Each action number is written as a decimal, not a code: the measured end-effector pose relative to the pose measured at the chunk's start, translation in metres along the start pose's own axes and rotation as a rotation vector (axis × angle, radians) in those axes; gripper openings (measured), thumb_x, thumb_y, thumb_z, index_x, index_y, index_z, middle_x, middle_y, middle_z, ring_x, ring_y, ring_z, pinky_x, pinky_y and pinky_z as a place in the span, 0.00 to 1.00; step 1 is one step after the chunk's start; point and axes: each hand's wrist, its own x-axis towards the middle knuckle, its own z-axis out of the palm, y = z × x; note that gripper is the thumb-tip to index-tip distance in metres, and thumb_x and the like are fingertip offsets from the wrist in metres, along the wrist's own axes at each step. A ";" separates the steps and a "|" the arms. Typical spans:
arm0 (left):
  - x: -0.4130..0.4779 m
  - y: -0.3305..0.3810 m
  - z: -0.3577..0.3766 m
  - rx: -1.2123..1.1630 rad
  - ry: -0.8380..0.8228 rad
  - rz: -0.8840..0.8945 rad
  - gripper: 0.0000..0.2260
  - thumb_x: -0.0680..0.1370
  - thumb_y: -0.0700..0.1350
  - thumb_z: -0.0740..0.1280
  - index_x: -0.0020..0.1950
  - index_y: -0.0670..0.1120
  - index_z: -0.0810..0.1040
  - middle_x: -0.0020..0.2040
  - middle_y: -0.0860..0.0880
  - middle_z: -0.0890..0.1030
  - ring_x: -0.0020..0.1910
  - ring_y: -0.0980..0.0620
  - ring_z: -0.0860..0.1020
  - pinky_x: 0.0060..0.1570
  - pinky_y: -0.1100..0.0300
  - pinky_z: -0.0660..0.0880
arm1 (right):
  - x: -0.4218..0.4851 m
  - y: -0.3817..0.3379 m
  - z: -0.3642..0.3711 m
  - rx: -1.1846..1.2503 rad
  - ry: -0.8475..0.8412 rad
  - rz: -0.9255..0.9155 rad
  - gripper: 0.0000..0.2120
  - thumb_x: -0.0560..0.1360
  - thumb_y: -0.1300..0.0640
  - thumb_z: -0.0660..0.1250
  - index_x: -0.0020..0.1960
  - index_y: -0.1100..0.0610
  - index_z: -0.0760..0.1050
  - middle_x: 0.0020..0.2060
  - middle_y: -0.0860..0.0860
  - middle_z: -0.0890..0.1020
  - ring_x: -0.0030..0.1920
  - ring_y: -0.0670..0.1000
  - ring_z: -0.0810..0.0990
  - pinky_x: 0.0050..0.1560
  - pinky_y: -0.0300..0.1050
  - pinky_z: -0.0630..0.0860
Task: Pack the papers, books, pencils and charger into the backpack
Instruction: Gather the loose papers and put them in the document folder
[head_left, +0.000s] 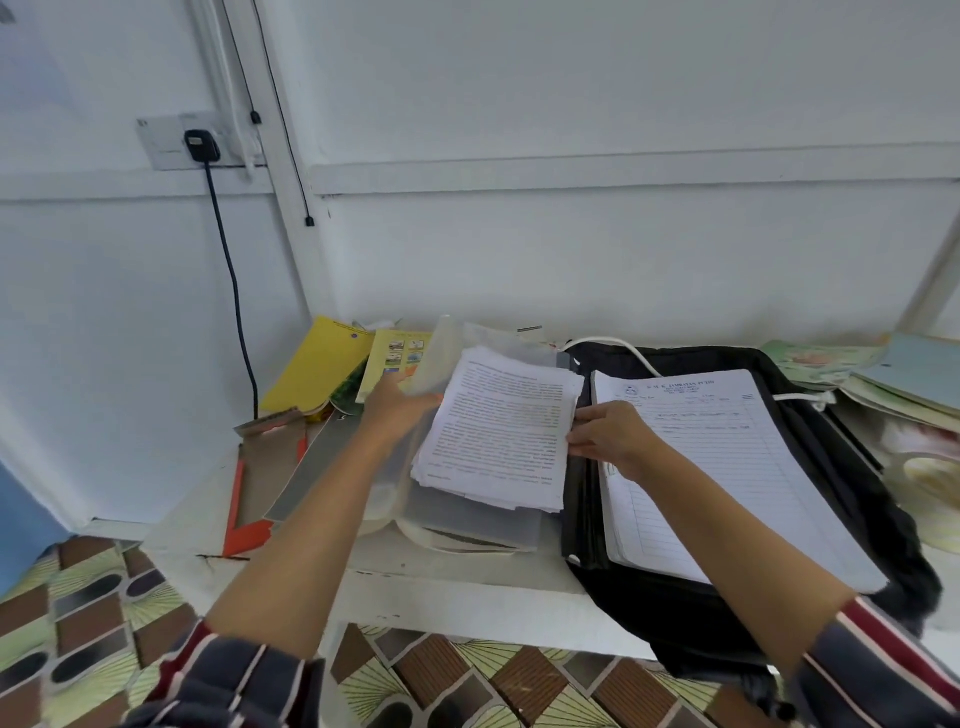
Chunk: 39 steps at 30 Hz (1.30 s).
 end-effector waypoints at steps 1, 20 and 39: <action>0.000 0.001 -0.001 -0.060 -0.007 -0.025 0.30 0.73 0.46 0.72 0.71 0.45 0.64 0.58 0.47 0.74 0.49 0.48 0.76 0.39 0.59 0.72 | 0.000 -0.002 0.002 0.008 0.004 -0.009 0.11 0.72 0.77 0.62 0.52 0.70 0.76 0.48 0.60 0.81 0.47 0.55 0.81 0.42 0.41 0.79; -0.003 0.014 -0.018 -0.415 -0.336 -0.084 0.42 0.68 0.26 0.70 0.75 0.51 0.57 0.69 0.46 0.68 0.58 0.42 0.75 0.44 0.47 0.77 | 0.000 -0.016 0.019 0.023 0.007 -0.045 0.30 0.74 0.70 0.62 0.73 0.58 0.57 0.43 0.56 0.77 0.43 0.52 0.79 0.42 0.40 0.78; -0.097 0.187 0.124 0.050 -0.516 0.353 0.37 0.74 0.32 0.66 0.77 0.47 0.50 0.73 0.44 0.63 0.63 0.46 0.71 0.50 0.59 0.73 | -0.048 -0.071 -0.113 0.055 -0.036 -0.091 0.27 0.76 0.37 0.55 0.61 0.58 0.73 0.48 0.60 0.80 0.45 0.59 0.81 0.45 0.51 0.79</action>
